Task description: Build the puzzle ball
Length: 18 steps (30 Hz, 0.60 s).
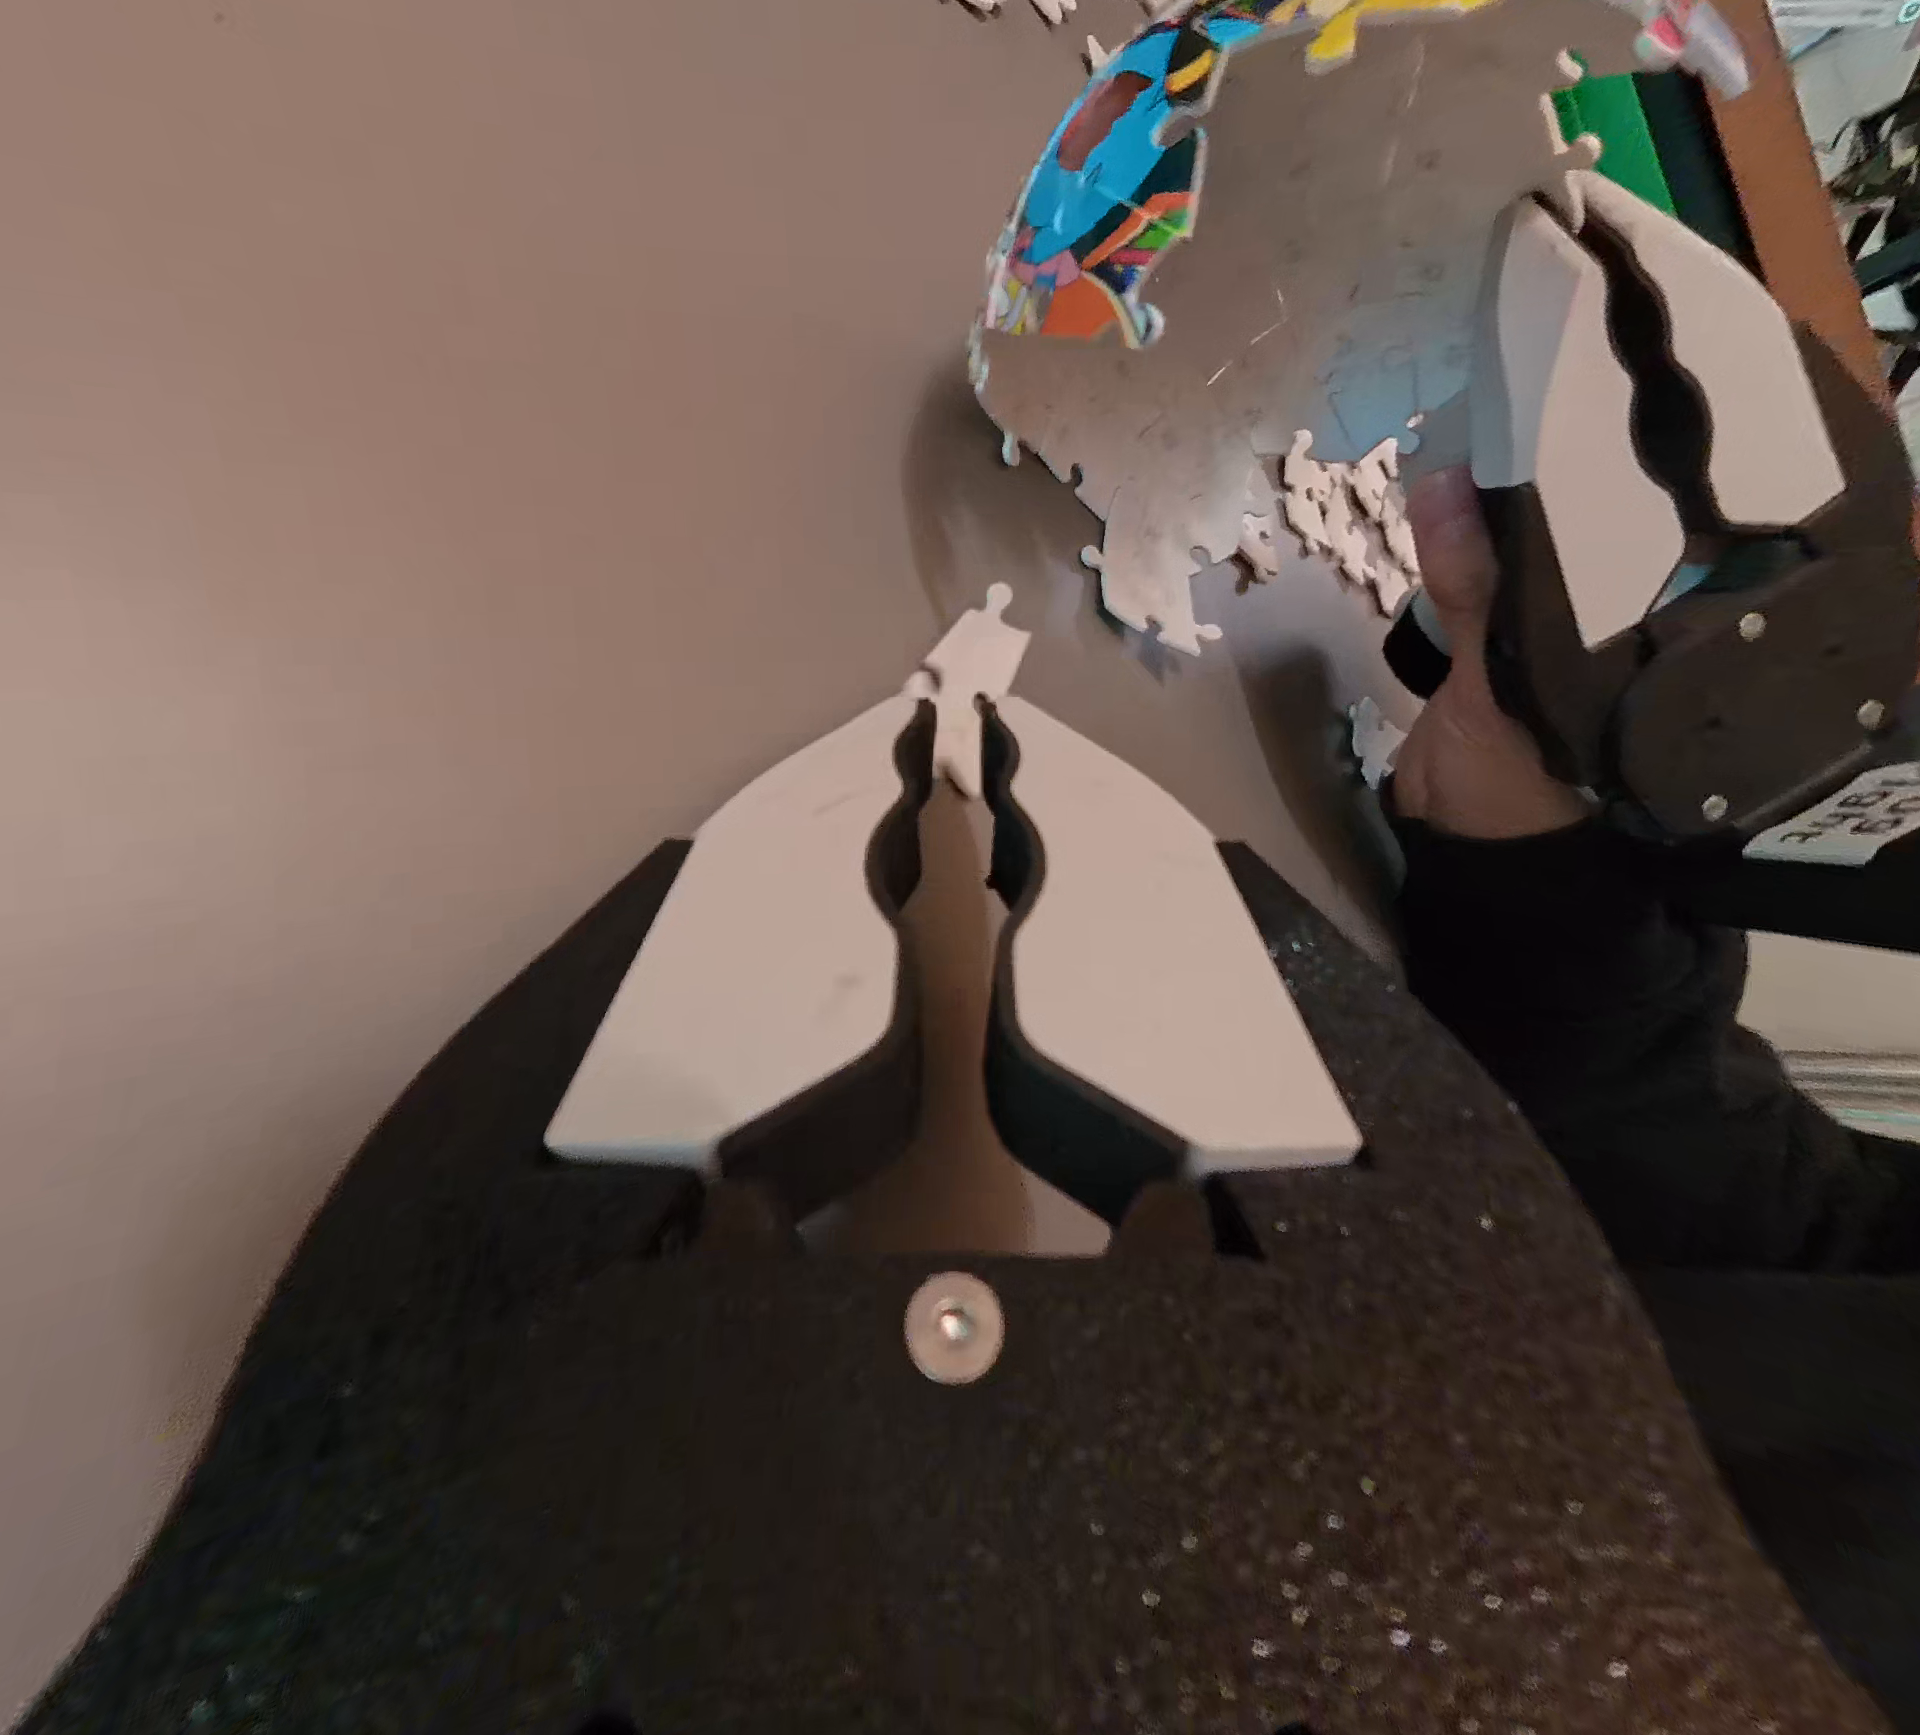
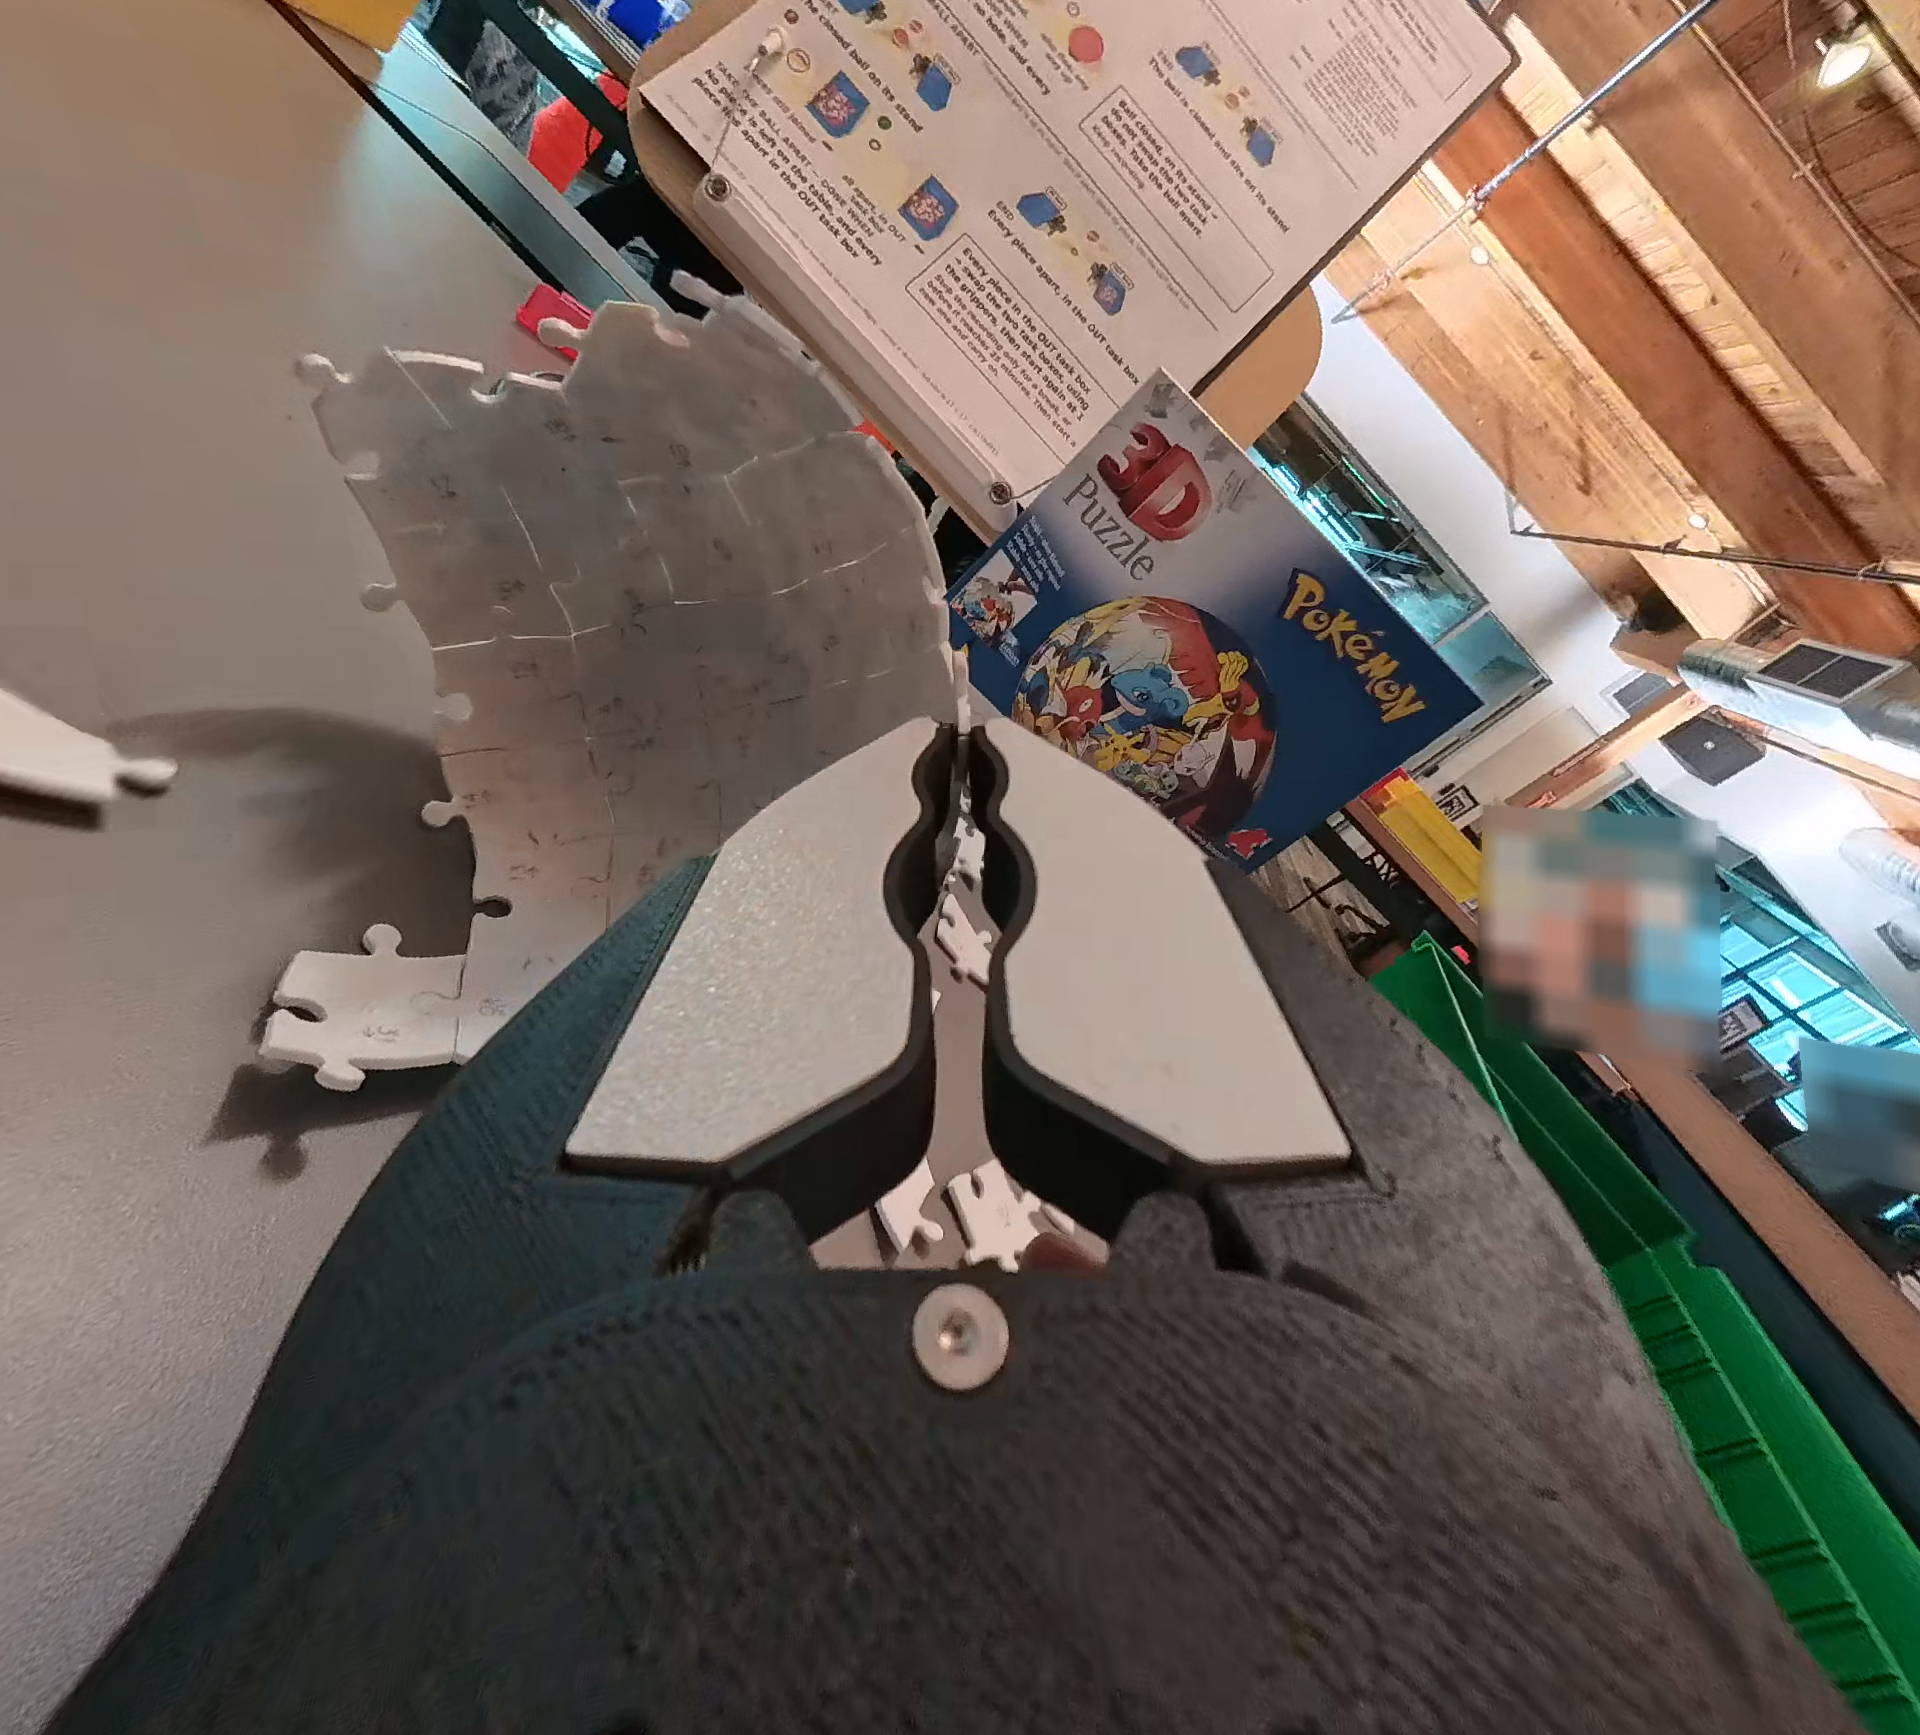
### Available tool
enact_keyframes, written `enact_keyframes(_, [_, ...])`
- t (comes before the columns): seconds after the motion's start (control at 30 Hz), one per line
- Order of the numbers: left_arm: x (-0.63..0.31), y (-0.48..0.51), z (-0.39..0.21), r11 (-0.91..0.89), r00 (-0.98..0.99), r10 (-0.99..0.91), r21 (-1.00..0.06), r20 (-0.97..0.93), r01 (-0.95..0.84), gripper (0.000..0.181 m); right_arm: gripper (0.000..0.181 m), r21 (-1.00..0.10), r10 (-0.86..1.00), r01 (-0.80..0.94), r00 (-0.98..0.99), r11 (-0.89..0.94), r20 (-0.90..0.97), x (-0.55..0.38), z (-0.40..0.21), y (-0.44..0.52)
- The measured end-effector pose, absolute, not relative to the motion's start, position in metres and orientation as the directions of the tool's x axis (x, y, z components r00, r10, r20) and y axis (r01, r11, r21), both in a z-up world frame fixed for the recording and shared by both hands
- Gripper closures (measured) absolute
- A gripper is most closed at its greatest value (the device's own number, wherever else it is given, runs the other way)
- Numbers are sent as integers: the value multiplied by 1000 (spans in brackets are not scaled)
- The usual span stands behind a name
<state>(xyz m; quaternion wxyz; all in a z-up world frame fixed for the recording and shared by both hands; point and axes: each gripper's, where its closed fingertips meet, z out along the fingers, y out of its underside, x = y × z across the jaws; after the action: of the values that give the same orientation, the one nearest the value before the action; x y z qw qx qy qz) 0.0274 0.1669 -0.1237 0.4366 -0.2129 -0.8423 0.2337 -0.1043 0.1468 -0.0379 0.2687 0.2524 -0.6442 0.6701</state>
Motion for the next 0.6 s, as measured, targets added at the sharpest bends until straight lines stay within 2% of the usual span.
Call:
enact_keyframes(0.13, [33, 169, -125, 700, -536, 683, -654, 496, 287, 165, 178, -715, 37, -698, -716, -36, 697, -101, -36, 147])
enact_keyframes(0.27, [37, 166, -119, 460, -472, 851, -758, 228, 463, 159, 179, -713, 35, -700, -714, -41, 699, -100, -36, 147])
enact_keyframes(0.37, [35, 169, -123, 334, -418, 905, -748, 84, 574, 155, 178, -715, 33, -698, -716, -43, 697, -100, -36, 147])
enact_keyframes(0.43, [30, 169, -127, 261, -389, 921, -747, 4, 612, 166, 178, -718, 31, -695, -719, -45, 694, -100, -36, 147])
enact_keyframes(0.47, [29, 169, -130, 235, -378, 925, -736, -31, 635, 166, 179, -720, 30, -693, -721, -45, 692, -100, -36, 147])
enact_keyframes(0.6, [25, 168, -140, 200, -346, 934, -677, -86, 708, 163, 179, -725, 27, -687, -727, -47, 686, -100, -36, 147])
